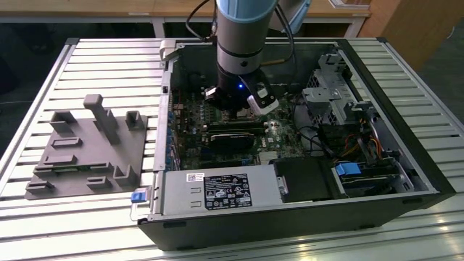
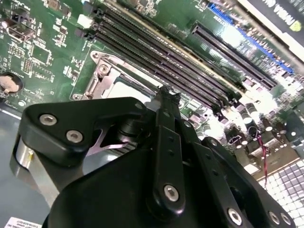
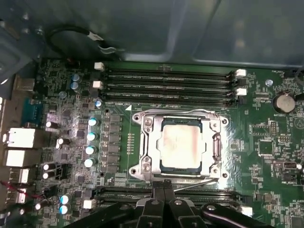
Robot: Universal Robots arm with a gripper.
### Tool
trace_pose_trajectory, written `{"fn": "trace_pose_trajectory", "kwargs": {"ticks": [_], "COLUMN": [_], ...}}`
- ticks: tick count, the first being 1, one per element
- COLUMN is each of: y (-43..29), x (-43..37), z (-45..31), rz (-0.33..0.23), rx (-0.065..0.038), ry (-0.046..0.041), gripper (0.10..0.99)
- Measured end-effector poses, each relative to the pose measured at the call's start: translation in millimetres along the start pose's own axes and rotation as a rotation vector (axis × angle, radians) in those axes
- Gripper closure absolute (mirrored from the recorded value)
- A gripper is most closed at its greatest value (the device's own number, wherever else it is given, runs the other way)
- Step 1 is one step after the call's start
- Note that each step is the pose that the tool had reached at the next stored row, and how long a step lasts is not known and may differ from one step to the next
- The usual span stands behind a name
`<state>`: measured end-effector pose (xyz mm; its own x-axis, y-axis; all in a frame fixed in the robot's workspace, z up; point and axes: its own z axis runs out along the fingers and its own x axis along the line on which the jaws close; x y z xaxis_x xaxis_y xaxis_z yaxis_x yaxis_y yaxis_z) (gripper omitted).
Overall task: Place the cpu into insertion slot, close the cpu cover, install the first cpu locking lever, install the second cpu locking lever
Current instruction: 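Install the second cpu locking lever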
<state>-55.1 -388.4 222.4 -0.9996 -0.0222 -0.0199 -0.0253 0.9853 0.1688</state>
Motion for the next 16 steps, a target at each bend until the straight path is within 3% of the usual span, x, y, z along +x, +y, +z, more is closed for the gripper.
{"fn": "trace_pose_trajectory", "kwargs": {"ticks": [6, 16], "y": [-3.2, -6.5], "x": [8.2, 11.4], "z": [0.8, 16.3], "rz": [0.0, 0.0], "rx": [-0.007, -0.012], "ry": [-0.0003, -0.0002], "gripper": [0.98, 0.98]}}
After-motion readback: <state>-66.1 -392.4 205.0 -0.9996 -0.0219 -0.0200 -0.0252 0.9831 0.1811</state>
